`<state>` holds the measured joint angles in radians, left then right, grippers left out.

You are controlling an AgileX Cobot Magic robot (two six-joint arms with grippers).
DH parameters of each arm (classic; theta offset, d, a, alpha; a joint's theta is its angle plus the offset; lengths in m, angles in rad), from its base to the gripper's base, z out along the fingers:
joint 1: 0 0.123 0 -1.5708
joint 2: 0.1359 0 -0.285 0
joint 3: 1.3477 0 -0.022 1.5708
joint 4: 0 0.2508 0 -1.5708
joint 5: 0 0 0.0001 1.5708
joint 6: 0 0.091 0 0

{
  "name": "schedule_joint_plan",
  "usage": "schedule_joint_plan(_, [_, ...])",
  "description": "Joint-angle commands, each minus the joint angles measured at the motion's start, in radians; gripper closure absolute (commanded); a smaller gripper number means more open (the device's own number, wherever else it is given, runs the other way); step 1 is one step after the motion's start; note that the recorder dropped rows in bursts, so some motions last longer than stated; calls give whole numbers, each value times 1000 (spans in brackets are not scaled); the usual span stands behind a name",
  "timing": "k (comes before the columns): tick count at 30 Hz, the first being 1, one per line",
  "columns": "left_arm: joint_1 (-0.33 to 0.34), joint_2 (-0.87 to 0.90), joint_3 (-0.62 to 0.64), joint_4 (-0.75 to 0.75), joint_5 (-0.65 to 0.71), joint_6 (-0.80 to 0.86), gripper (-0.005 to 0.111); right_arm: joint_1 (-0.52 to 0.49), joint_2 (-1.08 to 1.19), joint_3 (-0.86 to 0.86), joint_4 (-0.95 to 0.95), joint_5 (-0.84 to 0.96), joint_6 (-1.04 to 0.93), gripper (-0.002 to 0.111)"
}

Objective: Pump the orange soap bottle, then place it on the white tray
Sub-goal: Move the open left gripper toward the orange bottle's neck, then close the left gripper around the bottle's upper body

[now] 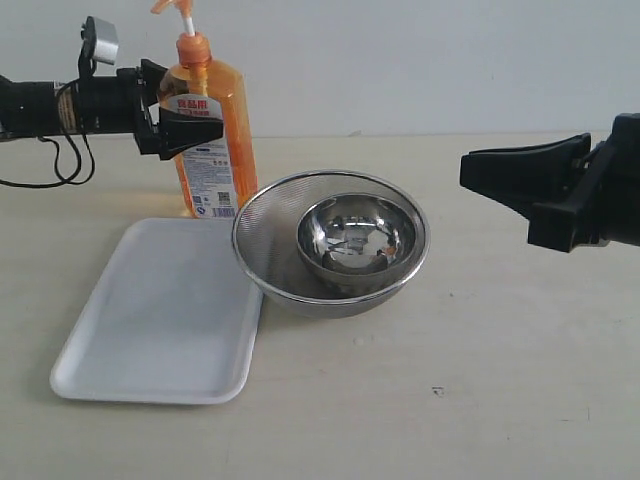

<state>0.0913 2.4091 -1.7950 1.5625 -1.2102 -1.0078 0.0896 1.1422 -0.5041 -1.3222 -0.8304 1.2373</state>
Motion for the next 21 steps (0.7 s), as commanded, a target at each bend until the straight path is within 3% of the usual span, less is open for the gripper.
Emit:
schedule_joint_plan(1, [-8,6,5,30,-11,19,-2,1,-3,4,5,-4,-6,108])
schedule_joint_plan(7, [-8,6,5,26,23,59,1,1,-3,4,5,-4,-4,108])
schedule_joint_plan(14, [-8,6,5,28,33,51,31,1,-3,4,5,-4,-4,108])
schedule_joint_plan(21, [-8,6,5,12,38,51,33,1,-3,4,5,-11,-4,108])
